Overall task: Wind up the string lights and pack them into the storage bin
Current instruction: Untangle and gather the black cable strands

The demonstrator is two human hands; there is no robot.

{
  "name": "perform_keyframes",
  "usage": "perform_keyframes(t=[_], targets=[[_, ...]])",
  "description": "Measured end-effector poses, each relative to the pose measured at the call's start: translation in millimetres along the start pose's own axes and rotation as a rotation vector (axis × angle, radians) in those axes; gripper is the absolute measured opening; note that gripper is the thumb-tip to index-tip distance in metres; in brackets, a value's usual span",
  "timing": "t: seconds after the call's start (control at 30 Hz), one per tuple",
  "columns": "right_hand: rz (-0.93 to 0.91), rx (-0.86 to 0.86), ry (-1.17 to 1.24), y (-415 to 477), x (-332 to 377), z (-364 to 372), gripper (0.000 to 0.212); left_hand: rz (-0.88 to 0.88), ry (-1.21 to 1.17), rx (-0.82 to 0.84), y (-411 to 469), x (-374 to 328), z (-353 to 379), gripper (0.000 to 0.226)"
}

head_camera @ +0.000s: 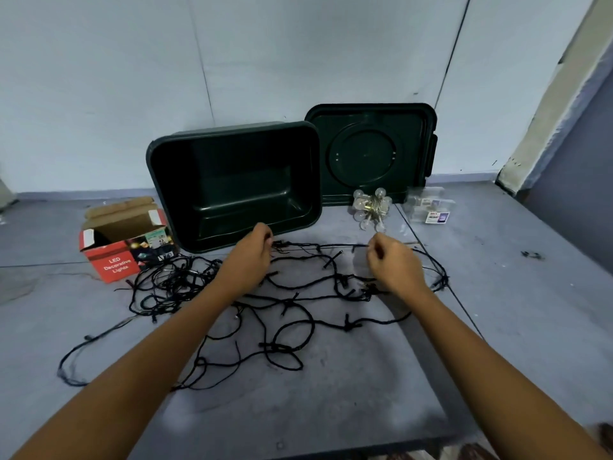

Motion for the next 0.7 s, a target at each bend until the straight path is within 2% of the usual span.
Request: perform_keyframes(t=[0.1,0.27,0.4,0.5,0.57,0.63,0.7], targets=[[0.145,-0.036,0.125,8.8,-6.4,-12.4,0.012,0.031,0.123,-0.037,-0.9,6.6,-7.6,0.011],[0.2,-0.098,0.182,14.2,-3.9,-13.8,0.014,0.151,0.243,-0.114,-8.4,7.6,-13.8,0.018],[0.103,-0.198,0.228,16.4,-3.5,-21.4,0.015,0.233,0.296,-0.212,-2.3,2.3,-28.4,0.023],[0.024,-0.233,0.16,27.7,-0.6,-23.4,0.02,0.199,0.286,-0.295,8.8,-3.4,-38.1,0.019],[0.012,-0.164,0.028,30.7,2.4,-19.3,0.024,0.096,0.324,-0.243,17.2,-3.9,-36.5,0.021],[-0.045,-0.117,-0.045,23.3,8.8,-12.6,0.027,-0.039,0.402,-0.038,21.8,-0.3,-24.9,0.03],[-0.165,-0.069,0.002,8.7,22.3,-10.6,0.025,-0.097,0.421,0.152,19.0,4.0,-10.3,0.04]])
Point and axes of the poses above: each hand's wrist, its own y-axis towards the middle knuckle, its own z-axis out of the palm, x = y × z, the point moved 2 cm from there along y, towards the middle knuckle, and after that the axes turned 6 degrees about -y, right-handed, at the moved point
